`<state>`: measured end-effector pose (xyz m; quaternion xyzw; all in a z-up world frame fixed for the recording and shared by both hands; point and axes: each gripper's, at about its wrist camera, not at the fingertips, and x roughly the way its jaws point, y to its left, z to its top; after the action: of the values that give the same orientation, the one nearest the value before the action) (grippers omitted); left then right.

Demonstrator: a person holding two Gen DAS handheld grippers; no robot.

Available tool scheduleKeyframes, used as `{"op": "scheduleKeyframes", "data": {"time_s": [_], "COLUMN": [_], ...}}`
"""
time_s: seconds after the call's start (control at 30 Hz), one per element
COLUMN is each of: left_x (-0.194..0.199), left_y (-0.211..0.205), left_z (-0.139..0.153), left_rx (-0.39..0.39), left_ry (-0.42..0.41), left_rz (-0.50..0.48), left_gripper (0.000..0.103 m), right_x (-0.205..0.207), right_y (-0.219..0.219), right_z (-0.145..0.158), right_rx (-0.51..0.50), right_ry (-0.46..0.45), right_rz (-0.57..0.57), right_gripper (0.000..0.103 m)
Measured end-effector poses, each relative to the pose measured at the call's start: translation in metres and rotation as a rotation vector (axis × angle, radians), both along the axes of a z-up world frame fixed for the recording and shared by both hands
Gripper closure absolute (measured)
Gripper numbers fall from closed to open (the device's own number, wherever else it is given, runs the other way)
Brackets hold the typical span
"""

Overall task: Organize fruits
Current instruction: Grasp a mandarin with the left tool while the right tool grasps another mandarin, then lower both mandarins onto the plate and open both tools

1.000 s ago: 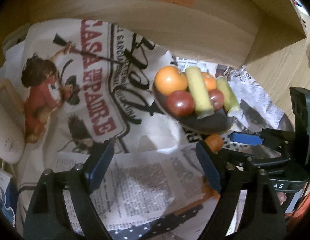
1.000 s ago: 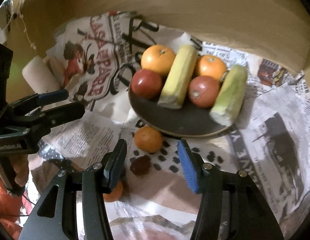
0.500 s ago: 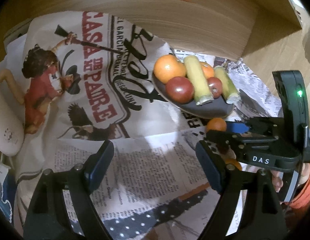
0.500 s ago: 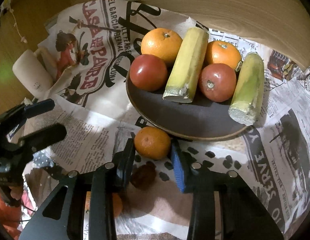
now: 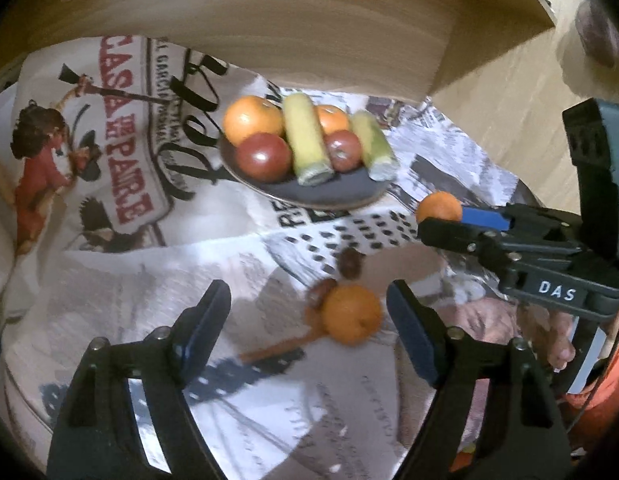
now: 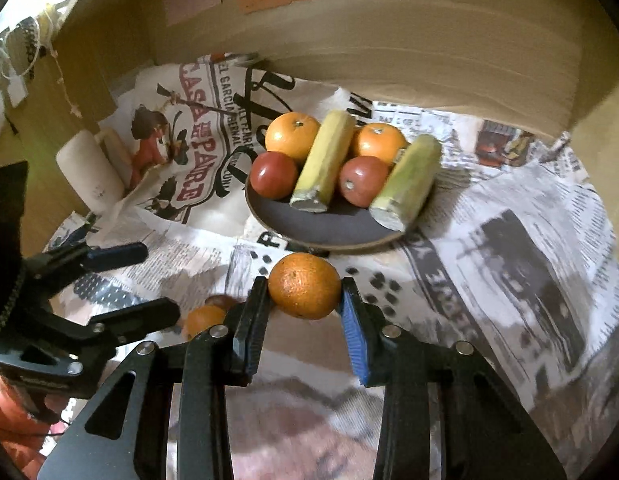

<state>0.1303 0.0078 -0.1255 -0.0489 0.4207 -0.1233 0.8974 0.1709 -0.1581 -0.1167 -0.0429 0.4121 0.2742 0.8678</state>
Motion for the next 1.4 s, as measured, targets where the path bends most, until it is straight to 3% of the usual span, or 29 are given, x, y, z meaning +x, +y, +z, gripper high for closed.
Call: {"op": "scheduleKeyframes", "data": {"time_s": [0.07,0.33,0.57,0.97,1.4], "left_x": [-0.004,0.001,0.005,0.010,0.066], "left_y": [-0.008,-0.027,-0.028,-0.018,-0.004], "left_z": [-0.004,-0.030,-0.031,-0.006,0.015], "left_rx": [0.002,0.003,-0.003,-0.008,0.009], "left_ry": [0.012,0.083,0.064,0.003,-0.036], "left_rz": [-0.015,-0.013,-0.007,-0.020,-0.018], "left_gripper": [0.028,0.057,0.065,0.065,0.065], "right_x": [-0.006,-0.022,-0.024,-0.006,0.034], "right_y": [-0.006,-0.019,-0.024,-0.015,0.002], "right_z": [0.001,-0.002,-0.002,0.000,0.002], "right_rx": [0.006,0.018,0.018,0.026,0.003], "right_ry": [-0.008,-0.016,-0.022,-0.024,-0.019], "right_rz": [-0.007,-0.005,-0.004,0.001,0.010], "right_gripper": [0.070,0.070,0.070,0.070,0.070]}}
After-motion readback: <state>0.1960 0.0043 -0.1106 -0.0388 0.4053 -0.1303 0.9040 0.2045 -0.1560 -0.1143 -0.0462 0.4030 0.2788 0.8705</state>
